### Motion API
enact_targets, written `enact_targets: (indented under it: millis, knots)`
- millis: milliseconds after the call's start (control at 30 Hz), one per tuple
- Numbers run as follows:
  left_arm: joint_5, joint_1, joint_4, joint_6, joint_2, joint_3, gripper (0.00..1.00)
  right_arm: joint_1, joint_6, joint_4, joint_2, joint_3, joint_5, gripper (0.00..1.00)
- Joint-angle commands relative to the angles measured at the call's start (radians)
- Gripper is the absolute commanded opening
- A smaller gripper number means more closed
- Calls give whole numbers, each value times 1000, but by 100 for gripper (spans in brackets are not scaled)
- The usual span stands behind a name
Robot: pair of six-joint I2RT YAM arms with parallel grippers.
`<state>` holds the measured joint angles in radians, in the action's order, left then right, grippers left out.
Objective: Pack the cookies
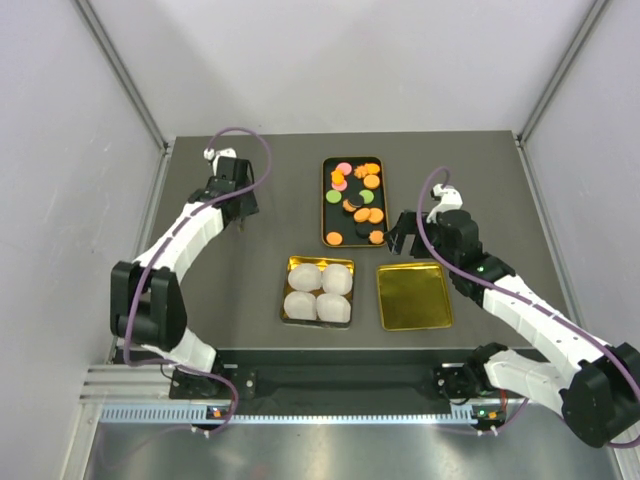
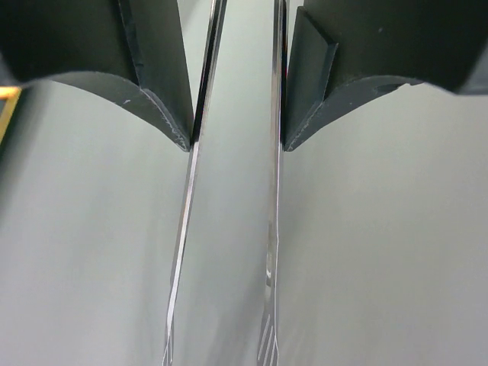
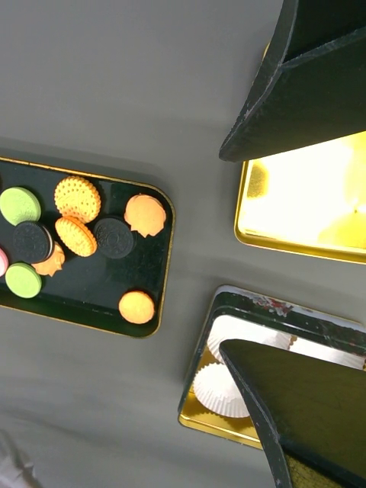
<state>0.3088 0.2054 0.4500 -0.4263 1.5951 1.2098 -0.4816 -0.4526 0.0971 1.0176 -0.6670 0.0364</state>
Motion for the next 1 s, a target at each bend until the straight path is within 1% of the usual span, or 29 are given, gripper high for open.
enact_targets:
  millis: [0, 67, 167, 333, 367, 433, 600, 700, 967]
  knots:
    - [36, 35, 58, 26, -90, 14, 53, 5, 17, -34, -1, -5, -9, 100]
    - [38, 64, 73, 32, -109, 22, 49, 3, 15, -33, 4, -6, -9, 100]
    - [33, 115, 107, 44, -126, 56, 49, 3, 17, -33, 4, -6, -7, 100]
    - [36, 224, 142, 55, -97, 131, 47, 3, 19, -33, 7, -5, -4, 100]
    - [35, 239, 150, 52, -78, 141, 45, 3, 20, -34, 6, -6, -4, 100]
    - [38, 282, 159, 49, -61, 172, 44, 3, 20, -34, 6, -3, -3, 100]
    - [23, 353, 162, 40, -6, 233, 44, 3, 20, -33, 10, -3, -3, 100]
    - [15, 420, 165, 41, 38, 273, 44, 5, 22, -33, 7, -3, -3, 100]
    - [13, 514, 176, 66, 190, 401, 45, 3, 25, -31, 3, -3, 0, 100]
